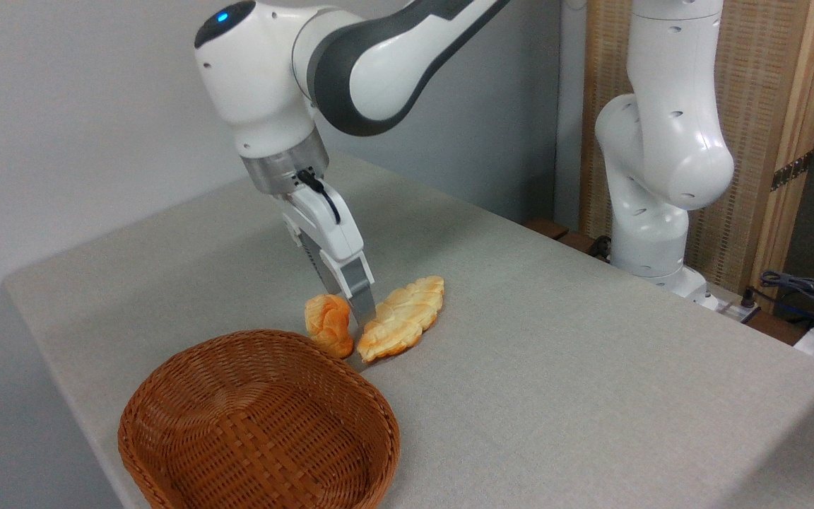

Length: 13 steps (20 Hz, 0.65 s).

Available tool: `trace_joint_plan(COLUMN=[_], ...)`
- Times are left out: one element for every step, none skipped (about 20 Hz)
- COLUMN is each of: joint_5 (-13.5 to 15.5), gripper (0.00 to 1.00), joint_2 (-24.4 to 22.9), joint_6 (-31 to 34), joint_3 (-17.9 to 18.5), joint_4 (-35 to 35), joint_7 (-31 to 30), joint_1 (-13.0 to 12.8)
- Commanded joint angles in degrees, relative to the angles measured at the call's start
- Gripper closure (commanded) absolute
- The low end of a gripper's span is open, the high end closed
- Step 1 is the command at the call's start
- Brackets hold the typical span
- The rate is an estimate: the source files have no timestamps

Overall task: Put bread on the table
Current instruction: 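Lower the bun onto the table beside the pastry and release it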

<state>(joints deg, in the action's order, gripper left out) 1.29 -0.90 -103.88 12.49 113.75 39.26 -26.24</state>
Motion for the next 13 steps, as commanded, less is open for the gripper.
trace_joint_plan(joint_5=[-0.1,-0.1,-0.1,-0.1,0.0,0.2,0.4,0.6,0.5,0.5,0.5,0.6,0.5], gripper=[0.00,0.00,0.00,0.00,0.00,0.00,0.00,0.00,0.00,0.00,0.00,0.00,0.00], joint_2=[-1.6,-1.9,-1.9,-1.9,-1.9,-1.9,-1.9,-1.9,-1.9,-1.9,-1.9,-1.9,-1.9], joint_6=[0.1,0.1,0.1,0.1,0.0,-0.2,-1.4,-2.8,-4.1,-5.3,-6.4,-6.6,-6.6], joint_3=[0.5,0.7,1.0,1.2,1.4,1.5,2.2,3.2,3.6,3.9,4.8,5.3,5.4], joint_4=[-3.6,-4.7,-5.8,-7.0,-7.6,-7.8,-8.1,-8.1,-8.1,-8.2,-8.1,-8.2,-8.2], joint_7=[-0.6,-0.6,-0.6,-0.6,-0.7,-0.8,-1.0,-1.5,-2.2,-2.8,-2.9,-2.9,-2.8], joint_1=[-0.6,-0.5,-0.5,-0.3,0.0,0.3,0.7,0.7,0.7,0.8,1.1,1.1,1.1])
